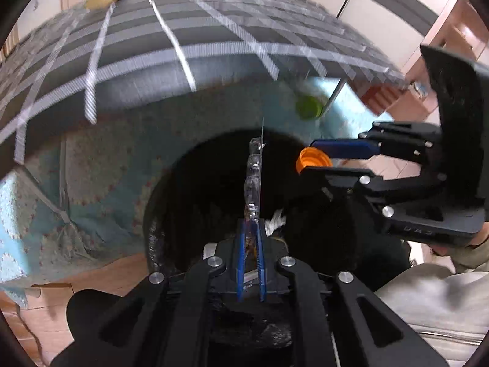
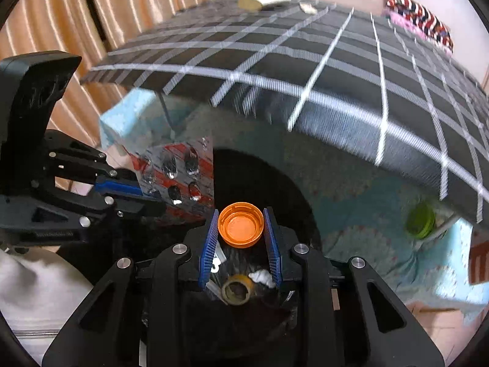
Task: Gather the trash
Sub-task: 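Carry the cap and blister pack with both tools over the trash bin, then open both tools to drop the cap and blister pack into the bin, then move both open tools back over the paper roll and small white box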
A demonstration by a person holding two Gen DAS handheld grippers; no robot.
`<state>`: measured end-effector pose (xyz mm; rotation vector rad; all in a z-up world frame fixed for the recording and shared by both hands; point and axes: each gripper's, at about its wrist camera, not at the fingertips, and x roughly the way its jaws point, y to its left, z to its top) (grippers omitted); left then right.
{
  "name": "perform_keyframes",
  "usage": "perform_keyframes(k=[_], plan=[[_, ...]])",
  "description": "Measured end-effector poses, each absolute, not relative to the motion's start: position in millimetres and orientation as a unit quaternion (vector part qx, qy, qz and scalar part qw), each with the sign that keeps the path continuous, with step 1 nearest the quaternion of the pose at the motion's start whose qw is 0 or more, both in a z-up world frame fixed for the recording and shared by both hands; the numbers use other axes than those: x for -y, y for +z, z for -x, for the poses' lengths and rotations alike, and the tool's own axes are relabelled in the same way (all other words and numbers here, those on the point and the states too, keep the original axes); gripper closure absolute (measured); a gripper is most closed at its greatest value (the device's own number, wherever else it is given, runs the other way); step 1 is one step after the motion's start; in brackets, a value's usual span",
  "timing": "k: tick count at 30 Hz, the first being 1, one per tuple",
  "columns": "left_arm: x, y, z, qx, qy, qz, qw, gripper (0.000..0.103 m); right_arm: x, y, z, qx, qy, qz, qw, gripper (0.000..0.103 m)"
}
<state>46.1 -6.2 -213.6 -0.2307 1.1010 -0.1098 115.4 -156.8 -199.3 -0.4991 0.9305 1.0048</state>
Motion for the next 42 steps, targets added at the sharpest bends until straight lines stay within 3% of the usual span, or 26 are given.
perform_keyframes(k=[17, 22, 26, 29, 33, 42], plan=[[9.6, -263.8, -66.5, -0.579, -0.035, 0.098, 0.809, 0.097, 147.5, -256.7, -129.4, -0.496, 0.424, 0.235, 0.721, 0.073], [7.2, -259.8, -65.6, -0.569, -0.053, 0.117, 0.812, 0.095, 146.9, -256.2, -132.1, -0.497, 0.425, 0.229, 0.721, 0.061], [6.9, -255.7, -64.5, -0.567, -0.047, 0.114, 0.815, 0.094, 147.7, -252.5, -130.4, -0.494, 0.425, 0.229, 0.723, 0.061], [7.0, -250.7, -63.8, -0.561, -0.047, 0.116, 0.818, 0.087, 149.3, -247.8, -130.1, -0.49, 0.424, 0.226, 0.727, 0.061], [3.4, -238.5, -60.0, -0.546, -0.039, 0.119, 0.828, 0.063, 152.6, -239.8, -132.0, -0.483, 0.422, 0.221, 0.735, 0.061], [-1.1, -189.1, -49.0, -0.499, -0.038, 0.114, 0.858, 0.061, 158.1, -201.6, -127.0, -0.449, 0.434, 0.216, 0.751, 0.061]])
